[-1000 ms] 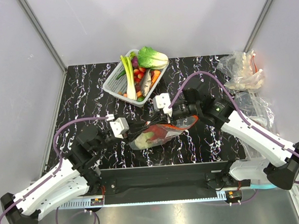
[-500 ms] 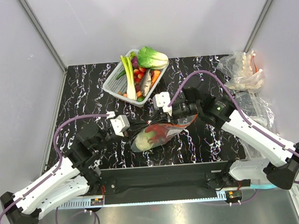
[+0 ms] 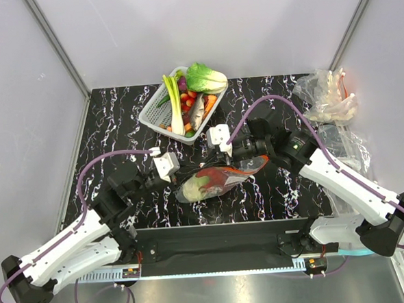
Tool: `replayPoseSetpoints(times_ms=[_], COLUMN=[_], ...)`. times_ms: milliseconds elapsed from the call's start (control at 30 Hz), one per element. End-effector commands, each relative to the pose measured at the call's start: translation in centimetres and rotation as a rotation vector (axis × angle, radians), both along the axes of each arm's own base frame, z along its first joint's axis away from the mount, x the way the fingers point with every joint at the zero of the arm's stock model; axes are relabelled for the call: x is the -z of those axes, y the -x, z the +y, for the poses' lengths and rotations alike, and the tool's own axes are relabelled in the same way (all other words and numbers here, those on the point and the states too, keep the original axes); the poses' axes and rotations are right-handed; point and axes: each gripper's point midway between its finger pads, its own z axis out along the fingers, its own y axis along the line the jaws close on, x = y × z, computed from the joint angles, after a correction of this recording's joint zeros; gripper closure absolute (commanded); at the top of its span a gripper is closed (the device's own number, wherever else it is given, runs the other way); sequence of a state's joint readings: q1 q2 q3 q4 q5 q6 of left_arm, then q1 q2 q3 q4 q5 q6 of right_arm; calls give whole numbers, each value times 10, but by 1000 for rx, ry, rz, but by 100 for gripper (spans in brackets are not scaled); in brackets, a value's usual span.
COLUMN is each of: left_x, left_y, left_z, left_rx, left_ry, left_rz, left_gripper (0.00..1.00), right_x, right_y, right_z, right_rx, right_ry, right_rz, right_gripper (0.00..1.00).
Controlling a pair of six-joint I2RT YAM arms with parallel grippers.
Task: Place the food in the zip-top bag and seal the zipper
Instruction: Zip the zipper food storage bag at the center of the board.
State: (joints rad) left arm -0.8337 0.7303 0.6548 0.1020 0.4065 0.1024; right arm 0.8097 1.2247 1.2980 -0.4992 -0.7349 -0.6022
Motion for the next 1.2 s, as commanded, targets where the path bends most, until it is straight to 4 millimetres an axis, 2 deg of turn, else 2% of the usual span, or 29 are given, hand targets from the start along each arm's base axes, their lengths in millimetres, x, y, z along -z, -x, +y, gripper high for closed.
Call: replayPoseSetpoints(times_ms=[0,200,567,833,1167], left_x=[-48,-56,-57,-56,-41], left_y=[0,6,-7,-30,-62], left_z=[3,13,28,45,66], left_rx=[-17,-33,-150,-301,-487], left_ry=[113,175,222,227,222], left_rz=[-79,-80,-47,-26,81], left_gripper=[100,100,100,100,100], right_x=[-23,-8,16,25,36], right_y=[5,1,-1,1,-2], right_z=[2,-4,-20,-37,-53], right_rx=[-15,30,124,236,355], right_ry=[-48,-10,52,73,125], right_rz=[-47,-46,6,76,155], right_gripper=[100,100,100,100,100])
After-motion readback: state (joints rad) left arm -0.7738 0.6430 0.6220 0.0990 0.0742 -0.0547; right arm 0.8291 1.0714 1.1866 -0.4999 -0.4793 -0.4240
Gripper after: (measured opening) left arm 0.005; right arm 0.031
